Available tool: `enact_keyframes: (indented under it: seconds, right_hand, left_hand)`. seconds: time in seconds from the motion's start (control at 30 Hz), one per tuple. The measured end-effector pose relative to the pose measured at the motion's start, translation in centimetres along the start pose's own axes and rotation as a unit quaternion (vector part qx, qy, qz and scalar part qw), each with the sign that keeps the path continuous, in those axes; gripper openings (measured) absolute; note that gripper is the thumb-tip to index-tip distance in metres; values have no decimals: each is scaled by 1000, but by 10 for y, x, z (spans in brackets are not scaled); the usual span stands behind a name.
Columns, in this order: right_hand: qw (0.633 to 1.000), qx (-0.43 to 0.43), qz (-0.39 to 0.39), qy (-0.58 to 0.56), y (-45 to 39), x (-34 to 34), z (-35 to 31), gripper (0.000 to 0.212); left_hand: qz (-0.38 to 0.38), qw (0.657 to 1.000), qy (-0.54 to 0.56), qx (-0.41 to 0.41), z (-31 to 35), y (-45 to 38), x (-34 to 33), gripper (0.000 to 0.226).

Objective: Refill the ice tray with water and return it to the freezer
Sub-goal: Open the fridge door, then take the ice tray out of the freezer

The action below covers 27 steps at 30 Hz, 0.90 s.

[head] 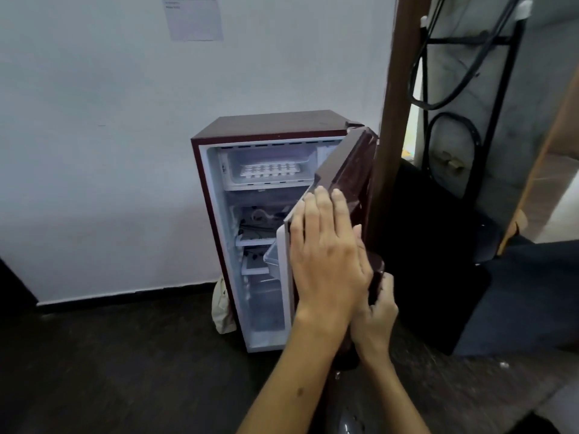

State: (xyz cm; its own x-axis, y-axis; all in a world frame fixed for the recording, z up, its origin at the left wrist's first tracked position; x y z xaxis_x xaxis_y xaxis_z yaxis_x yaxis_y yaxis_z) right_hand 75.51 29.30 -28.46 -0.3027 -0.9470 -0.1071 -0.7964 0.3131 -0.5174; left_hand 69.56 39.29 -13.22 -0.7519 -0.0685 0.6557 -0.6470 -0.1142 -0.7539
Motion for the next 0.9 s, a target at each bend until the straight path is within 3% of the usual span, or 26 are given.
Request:
enact_keyframes:
  seconds: [0.13, 0.27, 0.37, 0.47, 0.53, 0.6, 0.7, 0.8, 0.9]
  right_hand:
    - [998, -13, 43, 55, -10, 52, 9, 27]
    - [995, -41, 60, 71, -29, 96, 13, 29]
    - [990, -112, 70, 42, -47, 127, 25, 18]
    - [963, -182, 196, -27, -54, 165, 24, 34]
    - [940, -119, 320, 22, -50, 187, -12, 46]
    - [925, 37, 363, 107, -49, 184, -69, 50]
    - [900, 237, 298, 214, -47, 143, -120, 42]
    - [916, 240, 176, 268, -52, 89, -110, 41]
    - [899, 195, 74, 384, -54, 45, -72, 47]
  left_hand:
    - [12, 993, 105, -53, 43, 12, 11, 46]
    - [45, 951, 289, -102, 67, 27, 13, 47]
    - [71, 924, 371, -63, 54, 35, -3, 47]
    - [27, 922, 387, -11, 36, 33, -44, 48]
    - [-30, 929, 370, 5, 29, 28, -79, 49]
    - [-84, 932, 351, 0, 28, 22, -114, 49]
    - [-144, 935, 322, -37, 36, 12, -160, 55]
    - [-195, 935, 280, -97, 53, 6, -200, 59]
    - [-220, 928, 250, -165, 72, 1, -228, 64]
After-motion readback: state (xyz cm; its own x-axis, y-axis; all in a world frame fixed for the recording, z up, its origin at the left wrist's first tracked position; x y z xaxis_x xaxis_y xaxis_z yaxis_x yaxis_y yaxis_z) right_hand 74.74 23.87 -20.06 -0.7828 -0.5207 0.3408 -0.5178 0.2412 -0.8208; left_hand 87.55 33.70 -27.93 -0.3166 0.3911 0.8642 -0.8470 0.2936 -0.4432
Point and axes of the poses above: each hand's wrist, its own y-axis away from the middle knuckle, its own x-axis out of the back of the hand, z = x × y, the point moved 9 cm from there along -y, towards the middle knuckle, and after that the axes turned 3 degrees about -y, right-handed, at the moved point
